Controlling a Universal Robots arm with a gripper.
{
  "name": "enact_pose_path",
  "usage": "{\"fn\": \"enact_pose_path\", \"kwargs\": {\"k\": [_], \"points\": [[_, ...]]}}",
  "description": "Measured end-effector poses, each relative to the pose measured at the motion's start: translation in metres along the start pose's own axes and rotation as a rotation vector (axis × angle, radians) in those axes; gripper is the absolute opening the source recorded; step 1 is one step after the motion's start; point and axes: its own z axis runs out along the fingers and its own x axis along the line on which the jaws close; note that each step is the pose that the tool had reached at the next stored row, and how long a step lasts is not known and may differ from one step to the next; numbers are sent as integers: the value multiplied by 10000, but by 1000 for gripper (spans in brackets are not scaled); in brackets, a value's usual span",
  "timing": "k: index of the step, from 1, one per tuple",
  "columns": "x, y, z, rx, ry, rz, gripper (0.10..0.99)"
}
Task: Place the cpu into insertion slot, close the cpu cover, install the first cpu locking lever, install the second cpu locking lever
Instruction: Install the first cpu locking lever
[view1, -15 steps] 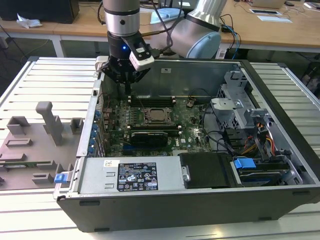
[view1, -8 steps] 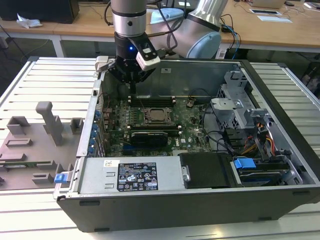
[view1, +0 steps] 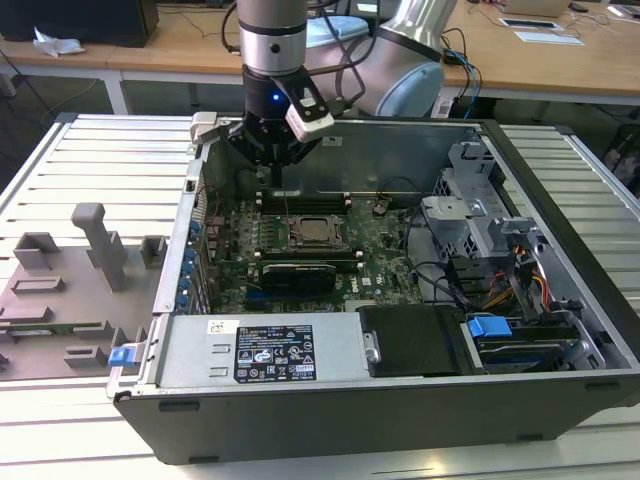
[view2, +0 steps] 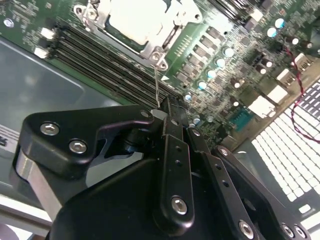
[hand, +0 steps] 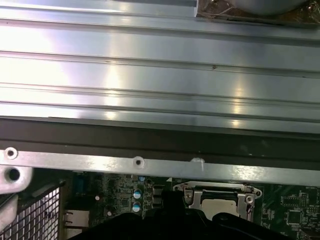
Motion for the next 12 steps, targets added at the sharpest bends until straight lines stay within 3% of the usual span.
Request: {"fn": "enact_pose_path", "kwargs": {"k": [12], "points": [[-158, -9, 2, -1, 11, 1, 106]]}}
